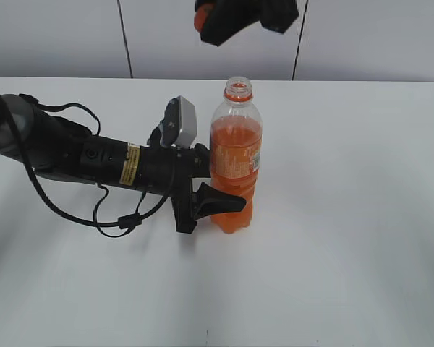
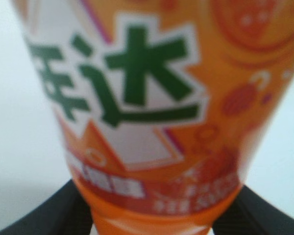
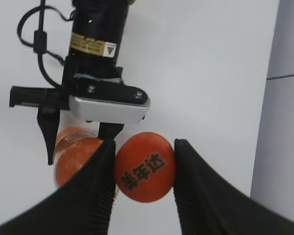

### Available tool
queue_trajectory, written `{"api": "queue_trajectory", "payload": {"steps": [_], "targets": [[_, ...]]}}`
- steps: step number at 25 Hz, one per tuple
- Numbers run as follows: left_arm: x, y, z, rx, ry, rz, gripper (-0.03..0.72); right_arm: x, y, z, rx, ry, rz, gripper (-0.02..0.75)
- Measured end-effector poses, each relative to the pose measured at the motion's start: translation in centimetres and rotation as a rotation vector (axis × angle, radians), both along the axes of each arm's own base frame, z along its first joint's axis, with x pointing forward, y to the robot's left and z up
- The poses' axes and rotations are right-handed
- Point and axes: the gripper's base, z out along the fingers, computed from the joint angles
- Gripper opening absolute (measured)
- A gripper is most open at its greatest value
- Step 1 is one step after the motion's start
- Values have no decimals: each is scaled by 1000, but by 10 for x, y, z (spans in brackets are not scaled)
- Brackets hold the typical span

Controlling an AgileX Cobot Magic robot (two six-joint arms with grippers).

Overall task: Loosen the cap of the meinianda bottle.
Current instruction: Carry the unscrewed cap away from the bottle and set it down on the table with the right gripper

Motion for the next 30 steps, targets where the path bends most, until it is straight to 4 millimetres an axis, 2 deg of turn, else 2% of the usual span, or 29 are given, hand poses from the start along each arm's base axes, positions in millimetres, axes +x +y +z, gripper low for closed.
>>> {"api": "queue_trajectory", "payload": {"steps": [3, 7, 12, 19, 23, 27, 30], "targets": [[0, 0, 0, 0, 0, 0, 408, 0, 0, 14, 59, 23, -98, 272], [0, 0, 0, 0, 0, 0, 408, 0, 0, 24, 124, 88, -232, 272], [0, 0, 0, 0, 0, 0, 408, 1, -4, 26, 179, 207, -478, 272], [0, 0, 0, 0, 0, 0, 408, 8, -14, 24, 254, 335, -922, 272], [0, 0, 0, 0, -1, 0, 408, 13, -22, 24, 298, 382, -1064, 272], [0, 0, 0, 0, -1, 0, 408, 28, -44, 24, 334, 401, -1180, 272], [0, 0, 0, 0, -1, 0, 408, 42, -70, 24, 360, 401, -1270, 272]]}}
